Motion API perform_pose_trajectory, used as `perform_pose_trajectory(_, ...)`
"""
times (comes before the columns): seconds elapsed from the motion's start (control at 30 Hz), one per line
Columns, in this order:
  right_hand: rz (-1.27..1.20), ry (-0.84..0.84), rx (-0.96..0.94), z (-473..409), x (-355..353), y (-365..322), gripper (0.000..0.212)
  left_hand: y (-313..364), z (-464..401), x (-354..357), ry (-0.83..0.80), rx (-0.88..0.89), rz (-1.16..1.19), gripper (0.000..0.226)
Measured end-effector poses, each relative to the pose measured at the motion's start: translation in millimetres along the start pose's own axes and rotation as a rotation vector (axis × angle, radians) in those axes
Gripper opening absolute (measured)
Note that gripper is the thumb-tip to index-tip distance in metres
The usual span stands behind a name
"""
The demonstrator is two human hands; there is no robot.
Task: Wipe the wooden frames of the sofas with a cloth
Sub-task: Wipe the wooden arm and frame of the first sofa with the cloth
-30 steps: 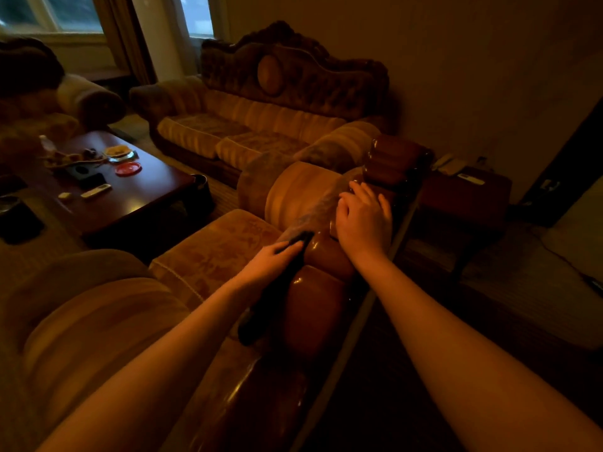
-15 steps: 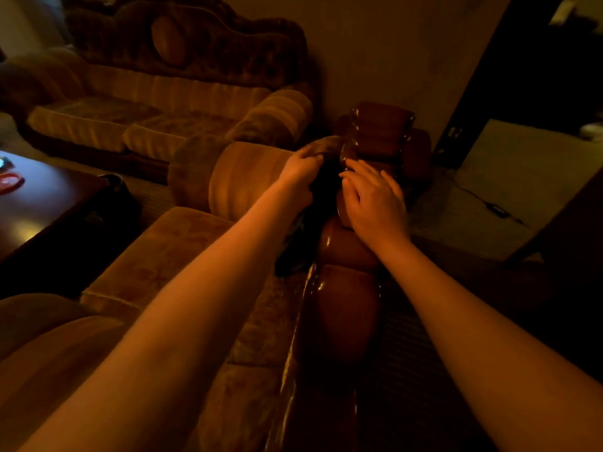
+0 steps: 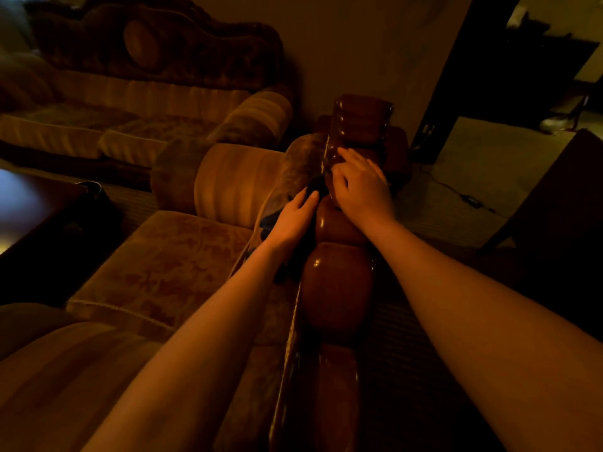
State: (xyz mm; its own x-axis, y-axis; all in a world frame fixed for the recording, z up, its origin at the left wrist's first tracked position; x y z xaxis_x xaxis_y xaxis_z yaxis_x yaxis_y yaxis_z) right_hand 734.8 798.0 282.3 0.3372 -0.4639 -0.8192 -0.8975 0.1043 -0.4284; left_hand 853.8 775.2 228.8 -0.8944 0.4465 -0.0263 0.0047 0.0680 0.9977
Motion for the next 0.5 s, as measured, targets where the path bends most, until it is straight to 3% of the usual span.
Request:
perform_pose_trajectory(0.13, -0.220, 0.021, 0.069, 37, -5, 0, 0.032, -18, 72, -2, 0.086, -0.004, 0.031, 0.052)
perform_pose_trajectory(0.3, -0.452, 0.094, 0.103, 107, -10, -17, 0.026, -30, 146, -5, 0.073, 0.059, -0.057, 0.045)
perform_pose_trajectory(0.5, -0.635, 0.074, 0.118, 192, 3, -52, 0.036, -34, 209, 11, -0.087, 0.240, -0.388, 0.041)
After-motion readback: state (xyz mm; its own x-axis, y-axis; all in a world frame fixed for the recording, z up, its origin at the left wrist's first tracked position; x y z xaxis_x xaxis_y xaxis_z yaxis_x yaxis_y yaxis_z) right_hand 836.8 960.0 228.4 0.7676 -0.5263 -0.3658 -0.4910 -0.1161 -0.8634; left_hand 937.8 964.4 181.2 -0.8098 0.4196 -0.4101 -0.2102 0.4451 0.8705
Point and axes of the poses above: each hand's wrist, its own z-axis away from the middle knuckle, its own x-axis out of the palm, y = z × x, the point moved 3 cm from there along -z, towards the middle knuckle, and after that the axes turned 8 degrees about x, right-handed, at the moved point
